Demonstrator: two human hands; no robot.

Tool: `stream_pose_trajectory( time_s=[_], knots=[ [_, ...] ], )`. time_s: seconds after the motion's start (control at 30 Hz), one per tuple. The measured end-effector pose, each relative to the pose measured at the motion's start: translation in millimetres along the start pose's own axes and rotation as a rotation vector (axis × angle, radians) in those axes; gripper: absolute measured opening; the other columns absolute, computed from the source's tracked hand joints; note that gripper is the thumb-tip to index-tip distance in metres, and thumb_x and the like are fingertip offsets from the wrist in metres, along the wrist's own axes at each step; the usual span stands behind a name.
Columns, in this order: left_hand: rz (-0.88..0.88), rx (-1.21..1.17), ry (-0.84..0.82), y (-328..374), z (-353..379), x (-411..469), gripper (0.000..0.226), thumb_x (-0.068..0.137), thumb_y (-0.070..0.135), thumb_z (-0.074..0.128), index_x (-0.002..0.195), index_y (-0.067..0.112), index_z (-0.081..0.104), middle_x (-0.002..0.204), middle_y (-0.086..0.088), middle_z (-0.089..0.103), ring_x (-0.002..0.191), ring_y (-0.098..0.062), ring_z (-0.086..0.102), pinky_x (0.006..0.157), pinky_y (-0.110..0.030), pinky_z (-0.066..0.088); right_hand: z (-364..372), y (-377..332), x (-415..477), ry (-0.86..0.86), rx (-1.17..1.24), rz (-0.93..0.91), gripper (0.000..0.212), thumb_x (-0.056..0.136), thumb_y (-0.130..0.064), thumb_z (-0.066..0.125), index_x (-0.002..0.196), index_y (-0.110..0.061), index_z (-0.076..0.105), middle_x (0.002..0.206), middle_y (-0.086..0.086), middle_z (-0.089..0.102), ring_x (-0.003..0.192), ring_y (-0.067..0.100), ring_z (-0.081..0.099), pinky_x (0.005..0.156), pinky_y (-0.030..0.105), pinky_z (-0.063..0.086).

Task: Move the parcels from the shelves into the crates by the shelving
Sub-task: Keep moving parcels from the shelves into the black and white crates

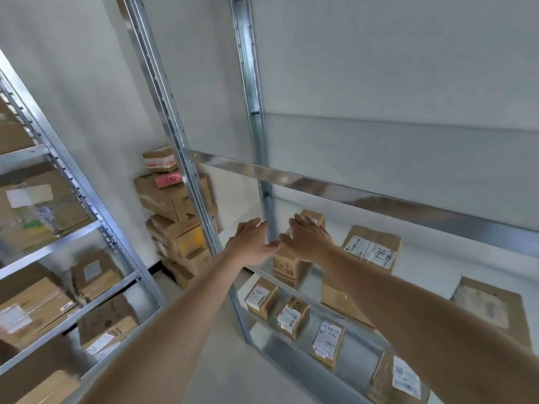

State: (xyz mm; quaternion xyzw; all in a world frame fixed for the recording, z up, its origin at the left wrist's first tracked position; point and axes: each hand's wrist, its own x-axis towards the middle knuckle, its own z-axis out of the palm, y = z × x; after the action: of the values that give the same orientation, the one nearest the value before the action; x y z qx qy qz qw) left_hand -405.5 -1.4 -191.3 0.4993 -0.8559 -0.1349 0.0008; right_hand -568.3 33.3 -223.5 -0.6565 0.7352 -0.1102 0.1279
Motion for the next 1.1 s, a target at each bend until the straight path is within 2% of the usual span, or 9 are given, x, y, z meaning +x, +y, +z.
stream_pose_trajectory(
  time_s=[0.17,0.3,0.37,0.47,0.63,0.77,0.83,0.93,1.1],
  knots=[
    [0.102,-0.125,-0.054,-23,5,76,0.077,0.103,0.056,0.046,0.163,0.016,0.020,0.170,-0.007,0.020,0.156,-0.032,0.017,0.124,-0.049,0.023,13,15,53,0.063,0.113,0.177,0.065,0.104,-0.053,0.033,0.155,-0.013,0.033,0.167,0.006,0.024,0.154,0.025,0.021,0.123,0.049,0.025],
    [0.143,-0.288,-0.135,-36,10,126,0.070,0.107,0.049,0.043,0.163,0.014,0.020,0.170,-0.006,0.018,0.156,-0.029,0.017,0.124,-0.043,0.020,21,19,79,0.086,0.249,0.334,0.065,0.108,-0.048,0.030,0.160,-0.011,0.023,0.170,0.005,0.017,0.156,0.022,0.017,0.123,0.041,0.020],
    [0.125,-0.390,-0.200,-43,16,147,0.068,0.108,0.050,0.039,0.164,0.016,0.019,0.171,-0.006,0.017,0.156,-0.029,0.017,0.125,-0.044,0.021,26,21,89,0.089,0.317,0.410,0.067,0.109,-0.048,0.027,0.162,-0.010,0.014,0.171,0.004,0.007,0.158,0.020,0.008,0.125,0.039,0.013],
    [0.068,-0.543,-0.285,-50,31,177,0.068,0.107,0.058,0.030,0.163,0.021,0.020,0.171,-0.003,0.016,0.157,-0.027,0.017,0.126,-0.048,0.020,35,25,98,0.121,0.452,0.513,0.066,0.110,-0.048,0.026,0.163,-0.011,0.010,0.171,0.004,0.006,0.157,0.020,0.007,0.125,0.040,0.012],
    [0.033,-0.813,-0.461,-47,54,202,0.065,0.108,0.059,0.021,0.160,0.021,0.031,0.166,-0.003,0.030,0.152,-0.025,0.028,0.120,-0.046,0.026,51,33,109,0.178,0.725,0.671,0.068,0.109,-0.050,0.027,0.161,-0.007,0.016,0.169,0.010,0.014,0.156,0.025,0.014,0.126,0.050,0.016],
    [-0.019,-0.899,-0.538,-45,77,223,0.076,0.101,0.071,0.018,0.158,0.024,0.035,0.161,-0.007,0.040,0.148,-0.026,0.035,0.118,-0.045,0.027,53,30,116,0.231,0.909,0.763,0.063,0.111,-0.046,0.024,0.158,-0.004,0.026,0.166,0.016,0.024,0.154,0.030,0.022,0.123,0.046,0.020],
    [-0.036,-0.947,-0.563,-45,90,234,0.081,0.096,0.079,0.017,0.153,0.027,0.043,0.151,-0.005,0.052,0.139,-0.023,0.045,0.111,-0.044,0.030,54,26,118,0.242,1.040,0.771,0.060,0.111,-0.044,0.022,0.153,-0.003,0.038,0.161,0.018,0.034,0.151,0.032,0.028,0.121,0.043,0.024],
    [-0.068,-1.007,-0.589,-44,103,241,0.073,0.100,0.073,0.014,0.134,0.027,0.059,0.126,-0.002,0.065,0.107,-0.012,0.057,0.095,-0.037,0.033,65,26,126,0.242,1.208,0.821,0.059,0.112,-0.043,0.020,0.146,-0.003,0.046,0.154,0.017,0.045,0.147,0.032,0.034,0.118,0.040,0.027],
    [-0.115,-1.068,-0.617,-45,113,245,0.069,0.103,0.069,0.017,0.133,0.026,0.061,0.121,-0.007,0.070,0.112,-0.020,0.063,0.077,-0.032,0.044,101,41,146,0.250,1.369,0.903,0.059,0.108,-0.053,0.029,0.141,-0.009,0.053,0.139,0.016,0.061,0.129,0.030,0.055,0.097,0.037,0.049]
  ],
)
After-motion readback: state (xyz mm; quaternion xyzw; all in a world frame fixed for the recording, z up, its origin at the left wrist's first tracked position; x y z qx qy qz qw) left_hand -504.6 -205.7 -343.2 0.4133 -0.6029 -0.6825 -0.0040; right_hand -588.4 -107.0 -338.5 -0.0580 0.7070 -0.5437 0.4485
